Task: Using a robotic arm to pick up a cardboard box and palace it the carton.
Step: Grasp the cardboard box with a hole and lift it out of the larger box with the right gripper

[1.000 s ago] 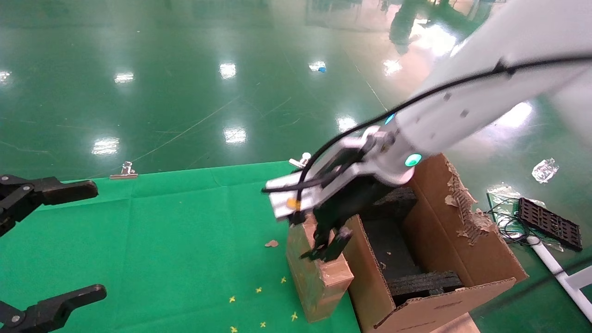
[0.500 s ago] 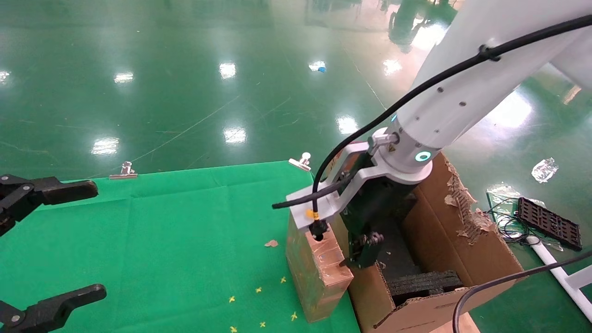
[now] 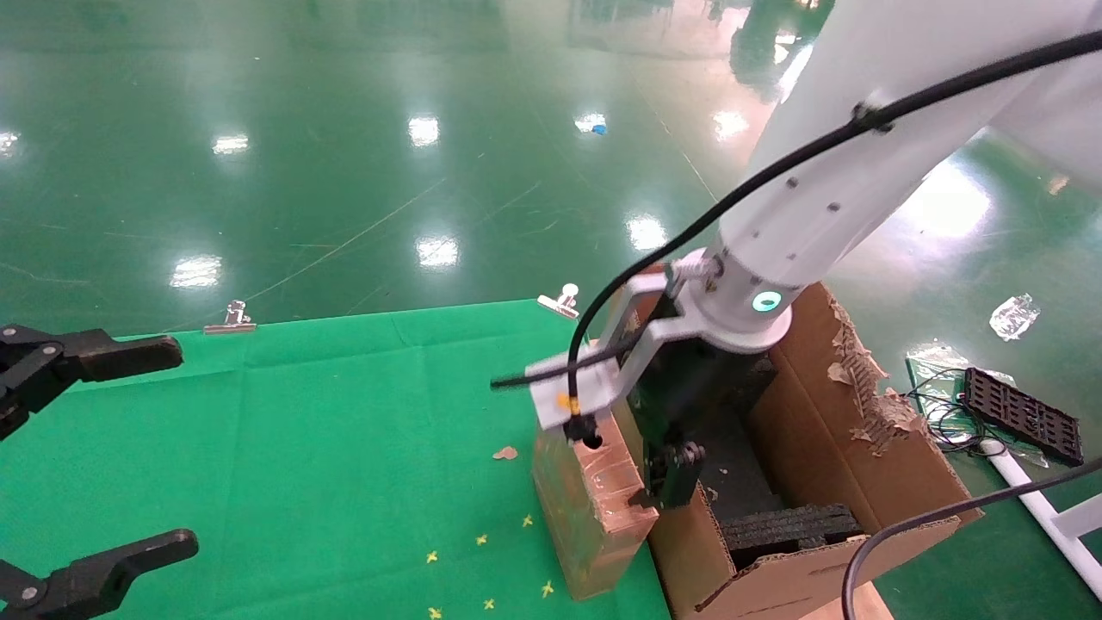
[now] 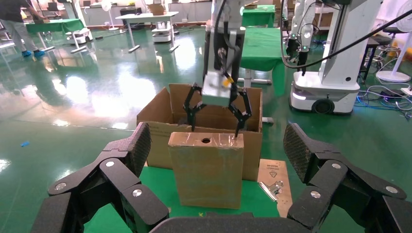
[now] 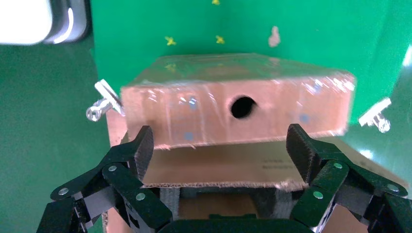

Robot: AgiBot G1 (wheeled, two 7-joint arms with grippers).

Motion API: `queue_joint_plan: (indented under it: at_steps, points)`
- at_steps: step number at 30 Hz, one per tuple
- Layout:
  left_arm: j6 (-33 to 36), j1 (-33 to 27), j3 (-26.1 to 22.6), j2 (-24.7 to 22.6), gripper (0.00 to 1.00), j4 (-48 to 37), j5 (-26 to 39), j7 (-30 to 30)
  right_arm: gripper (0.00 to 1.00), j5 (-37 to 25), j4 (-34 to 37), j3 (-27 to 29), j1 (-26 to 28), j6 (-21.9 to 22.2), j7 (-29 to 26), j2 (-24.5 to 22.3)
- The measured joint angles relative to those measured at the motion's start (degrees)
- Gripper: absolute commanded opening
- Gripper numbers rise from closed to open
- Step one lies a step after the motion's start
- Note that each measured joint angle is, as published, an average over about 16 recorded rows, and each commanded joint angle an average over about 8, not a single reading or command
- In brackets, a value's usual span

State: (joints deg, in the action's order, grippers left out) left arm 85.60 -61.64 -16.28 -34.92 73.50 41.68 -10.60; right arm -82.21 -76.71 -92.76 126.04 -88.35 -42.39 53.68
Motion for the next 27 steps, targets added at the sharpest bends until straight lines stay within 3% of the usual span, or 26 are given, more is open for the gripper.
queue_joint_plan:
  at_steps: [14,24,25,27]
  points:
    - [-0.02,-0.01,-0.06,0.02,1.00,0.00,-0.04,0.03,1.00,9.12,17.09,-4.67,-0.01,-1.46,-26.19,2.36]
    - [-0.04,-0.02,-0.10,0.04,1.00,0.00,-0.07,0.05,1.00,11.49,27.40,-6.92,-3.18,-0.19,-31.10,7.35]
    - [-0.04,-0.02,-0.10,0.04,1.00,0.00,-0.07,0.05,0.99,11.46,27.98,-7.08,-3.46,-0.05,-31.24,7.82]
    - [-0.05,-0.02,-0.11,0.05,1.00,0.00,-0.07,0.05,0.82,11.34,28.97,-7.35,-3.96,0.18,-31.47,8.69]
